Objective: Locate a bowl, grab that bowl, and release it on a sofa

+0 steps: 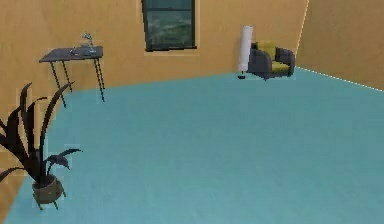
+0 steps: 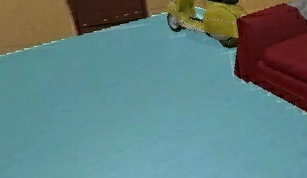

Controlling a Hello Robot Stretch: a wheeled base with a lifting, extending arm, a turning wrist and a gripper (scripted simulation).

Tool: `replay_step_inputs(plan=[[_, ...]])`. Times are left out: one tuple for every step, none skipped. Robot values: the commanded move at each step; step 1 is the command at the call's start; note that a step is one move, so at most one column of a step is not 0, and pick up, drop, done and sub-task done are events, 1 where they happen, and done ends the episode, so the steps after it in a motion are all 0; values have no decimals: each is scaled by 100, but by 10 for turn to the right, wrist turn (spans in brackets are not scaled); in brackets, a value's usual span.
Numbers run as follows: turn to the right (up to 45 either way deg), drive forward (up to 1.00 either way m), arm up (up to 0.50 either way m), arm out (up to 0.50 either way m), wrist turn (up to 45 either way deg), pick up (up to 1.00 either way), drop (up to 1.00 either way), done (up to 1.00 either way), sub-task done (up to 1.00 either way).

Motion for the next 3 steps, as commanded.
replay_step_inputs(plan=[[-30, 0, 0, 0, 0, 0, 0, 0, 0], [0, 100, 0, 0, 0, 0, 0, 0, 0], [-300, 0, 0, 0, 0, 0, 0, 0, 0]])
